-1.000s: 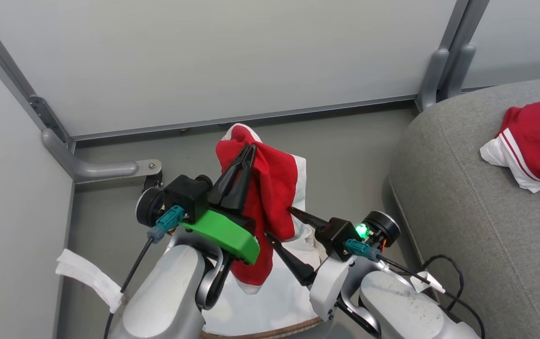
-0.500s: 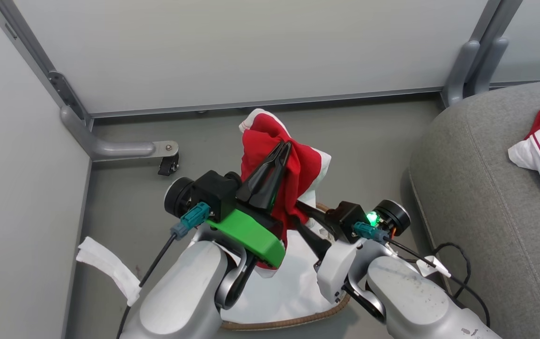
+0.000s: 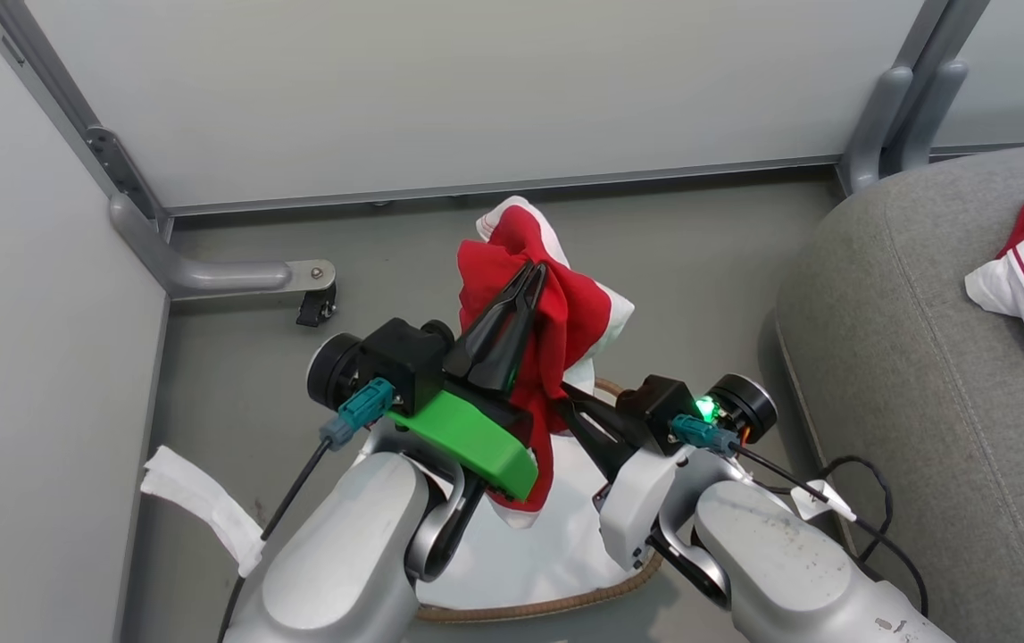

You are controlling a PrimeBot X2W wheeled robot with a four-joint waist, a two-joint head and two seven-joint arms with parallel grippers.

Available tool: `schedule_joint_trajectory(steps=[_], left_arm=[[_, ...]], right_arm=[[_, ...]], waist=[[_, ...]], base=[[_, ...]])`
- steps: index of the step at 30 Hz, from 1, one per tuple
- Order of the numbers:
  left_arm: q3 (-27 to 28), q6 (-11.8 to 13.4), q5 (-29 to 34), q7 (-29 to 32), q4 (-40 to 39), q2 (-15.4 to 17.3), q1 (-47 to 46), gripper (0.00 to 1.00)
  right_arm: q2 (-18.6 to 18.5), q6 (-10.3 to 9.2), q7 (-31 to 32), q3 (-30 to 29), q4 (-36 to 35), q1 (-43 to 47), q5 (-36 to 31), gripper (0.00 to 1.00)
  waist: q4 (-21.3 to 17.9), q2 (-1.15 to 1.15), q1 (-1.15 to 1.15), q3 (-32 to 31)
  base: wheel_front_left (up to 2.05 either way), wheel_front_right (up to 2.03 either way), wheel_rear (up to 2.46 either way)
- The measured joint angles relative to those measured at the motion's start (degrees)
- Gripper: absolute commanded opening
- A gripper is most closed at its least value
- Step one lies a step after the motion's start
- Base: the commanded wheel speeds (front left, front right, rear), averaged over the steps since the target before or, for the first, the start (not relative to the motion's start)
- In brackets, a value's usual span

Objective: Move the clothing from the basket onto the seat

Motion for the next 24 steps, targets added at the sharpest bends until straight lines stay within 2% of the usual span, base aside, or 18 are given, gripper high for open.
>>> schedule_joint_trajectory(steps=[2,5,13,24], left_arm=[[0.3,0.1,0.1,0.0,0.0,0.0,0.0,0.0],[0.7,0.8,-0.1,-0.1,1.1,0.0,0.0,1.0],[3.3,0.8,3.2,-0.1,4.5,0.0,0.1,1.0],[8.2,-0.1,6.8,-0.1,6.4,0.3,3.6,1.0]], right_arm=[[0.0,0.0,0.0,0.1,-0.2,0.0,0.0,0.0],[0.0,0.0,0.0,0.0,-0.6,0.0,0.2,0.0],[0.0,0.0,0.0,0.6,-3.0,0.2,0.4,0.0],[-0.1,0.0,0.0,-0.1,-7.7,4.0,1.2,0.0]], waist=[[-0.2,0.0,0.0,0.1],[-0.8,0.0,0.0,0.2],[-4.3,0.0,0.0,0.4],[-15.0,0.0,0.0,-0.2]], base=[[0.0,0.0,0.0],[0.0,0.0,0.0],[0.0,0.0,0.0],[0.0,0.0,0.0]])
